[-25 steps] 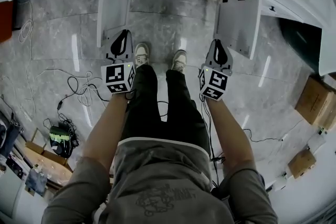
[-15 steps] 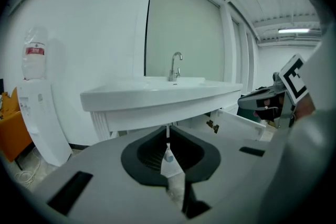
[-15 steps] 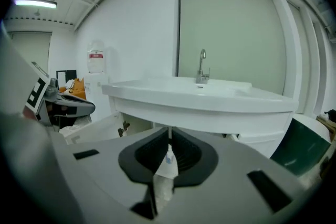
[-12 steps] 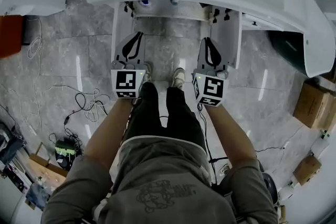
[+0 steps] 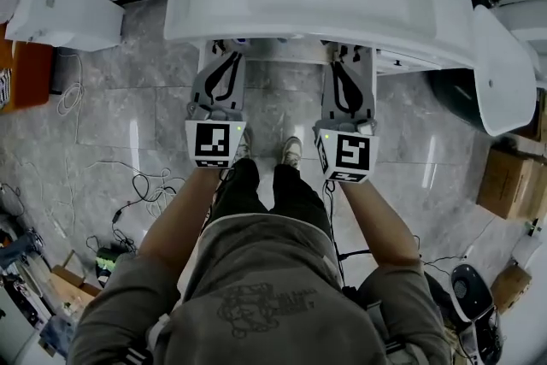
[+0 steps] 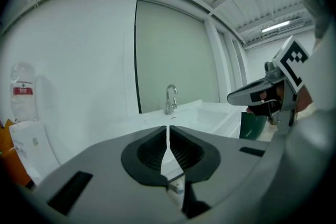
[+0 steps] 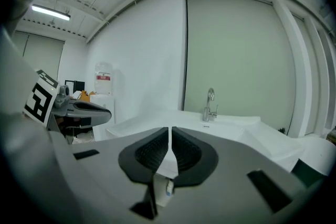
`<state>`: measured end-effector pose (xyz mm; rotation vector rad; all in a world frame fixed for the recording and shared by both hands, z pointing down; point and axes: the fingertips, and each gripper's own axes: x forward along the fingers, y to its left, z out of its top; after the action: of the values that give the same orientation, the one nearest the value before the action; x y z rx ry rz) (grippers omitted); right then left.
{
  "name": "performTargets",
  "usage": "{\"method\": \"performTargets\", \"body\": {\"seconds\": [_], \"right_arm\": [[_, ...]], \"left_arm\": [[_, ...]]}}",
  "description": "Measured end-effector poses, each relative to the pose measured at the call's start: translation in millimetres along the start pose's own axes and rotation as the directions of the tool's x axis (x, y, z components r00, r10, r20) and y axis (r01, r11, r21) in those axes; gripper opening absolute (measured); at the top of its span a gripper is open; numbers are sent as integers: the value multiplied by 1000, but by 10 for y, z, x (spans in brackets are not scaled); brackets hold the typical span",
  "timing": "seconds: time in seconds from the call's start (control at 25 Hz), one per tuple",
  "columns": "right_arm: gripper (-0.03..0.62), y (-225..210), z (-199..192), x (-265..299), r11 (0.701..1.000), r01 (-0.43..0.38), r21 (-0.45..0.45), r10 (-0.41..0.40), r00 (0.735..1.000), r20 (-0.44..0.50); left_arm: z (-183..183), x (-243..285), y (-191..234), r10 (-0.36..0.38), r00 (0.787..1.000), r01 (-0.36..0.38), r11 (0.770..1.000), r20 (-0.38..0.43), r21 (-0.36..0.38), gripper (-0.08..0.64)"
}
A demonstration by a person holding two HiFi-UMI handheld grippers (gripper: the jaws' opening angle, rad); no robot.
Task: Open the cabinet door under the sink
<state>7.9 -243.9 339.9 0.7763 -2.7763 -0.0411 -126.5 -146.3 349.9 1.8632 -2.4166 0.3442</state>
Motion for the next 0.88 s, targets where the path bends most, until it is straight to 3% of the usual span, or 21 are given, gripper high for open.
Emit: {"method": "performTargets", "body": {"seconds": [0.44,0.88], "right_arm": [[38,-217,1168,-220,1000,-3,12,1,988,152],[38,-253,2194,-650,998,-14,-56,32,945,326]], "left_arm": [[1189,-13,-15,-3,992,-7,997,127,80,31],[2174,-357,-79,-48,963,-10,977,265,212,31]]}}
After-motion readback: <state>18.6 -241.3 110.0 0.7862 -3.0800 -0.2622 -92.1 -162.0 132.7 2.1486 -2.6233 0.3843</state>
